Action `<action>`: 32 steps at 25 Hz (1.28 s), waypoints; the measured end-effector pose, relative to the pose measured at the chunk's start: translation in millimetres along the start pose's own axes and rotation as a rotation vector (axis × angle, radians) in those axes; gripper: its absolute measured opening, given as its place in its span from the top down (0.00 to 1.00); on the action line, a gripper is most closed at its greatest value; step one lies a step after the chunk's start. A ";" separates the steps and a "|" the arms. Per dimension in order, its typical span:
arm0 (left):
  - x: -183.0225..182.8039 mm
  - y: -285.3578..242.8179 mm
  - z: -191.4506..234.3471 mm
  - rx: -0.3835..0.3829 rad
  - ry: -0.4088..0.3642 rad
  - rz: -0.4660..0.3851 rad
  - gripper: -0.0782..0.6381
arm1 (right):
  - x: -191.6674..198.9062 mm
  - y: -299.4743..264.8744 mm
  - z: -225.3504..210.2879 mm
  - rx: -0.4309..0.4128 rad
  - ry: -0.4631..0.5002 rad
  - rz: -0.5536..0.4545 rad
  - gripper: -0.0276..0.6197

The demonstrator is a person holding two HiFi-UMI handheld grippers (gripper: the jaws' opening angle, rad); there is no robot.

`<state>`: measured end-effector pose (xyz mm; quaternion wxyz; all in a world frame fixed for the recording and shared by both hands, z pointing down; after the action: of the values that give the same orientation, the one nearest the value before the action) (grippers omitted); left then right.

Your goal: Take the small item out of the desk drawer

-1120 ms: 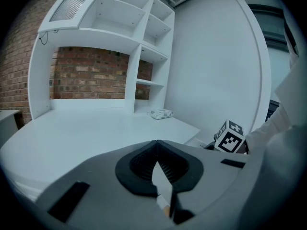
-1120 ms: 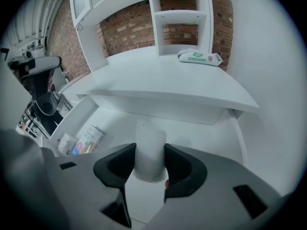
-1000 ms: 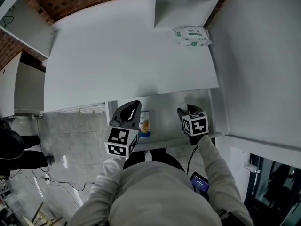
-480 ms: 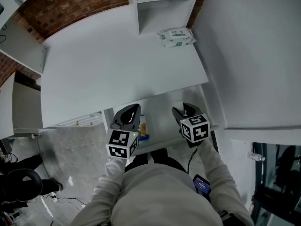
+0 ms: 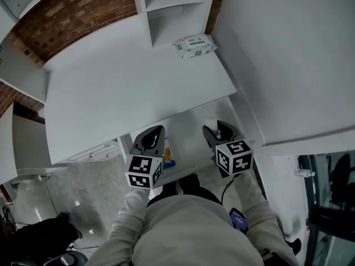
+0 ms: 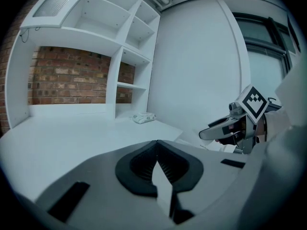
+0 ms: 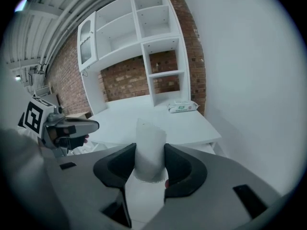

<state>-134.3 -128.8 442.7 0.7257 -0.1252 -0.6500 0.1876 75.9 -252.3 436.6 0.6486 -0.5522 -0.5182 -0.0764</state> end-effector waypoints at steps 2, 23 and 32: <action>-0.3 1.0 0.0 0.010 -0.009 -0.005 0.87 | -0.6 9.2 3.4 0.009 -0.021 -0.028 0.64; -0.7 21.4 -10.3 0.098 -0.068 -0.026 0.87 | 3.6 84.5 36.9 0.111 -0.165 -0.261 0.64; -4.2 27.0 -11.7 0.118 -0.082 -0.040 0.87 | 6.6 99.3 44.4 0.154 -0.182 -0.312 0.65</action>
<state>-126.1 -105.7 426.0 0.7081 -0.0613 -0.6695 0.2160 119.4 -176.3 371.8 0.6199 -0.4185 -0.6582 -0.0858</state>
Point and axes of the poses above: the fingertips, and each gripper's own axes: y backward along the fingers, z to its left, x out of its underside, the point moved 9 cm from there along y, backward along the fingers, and after that the axes turned 4 degrees about z, right-handed, at the moved point
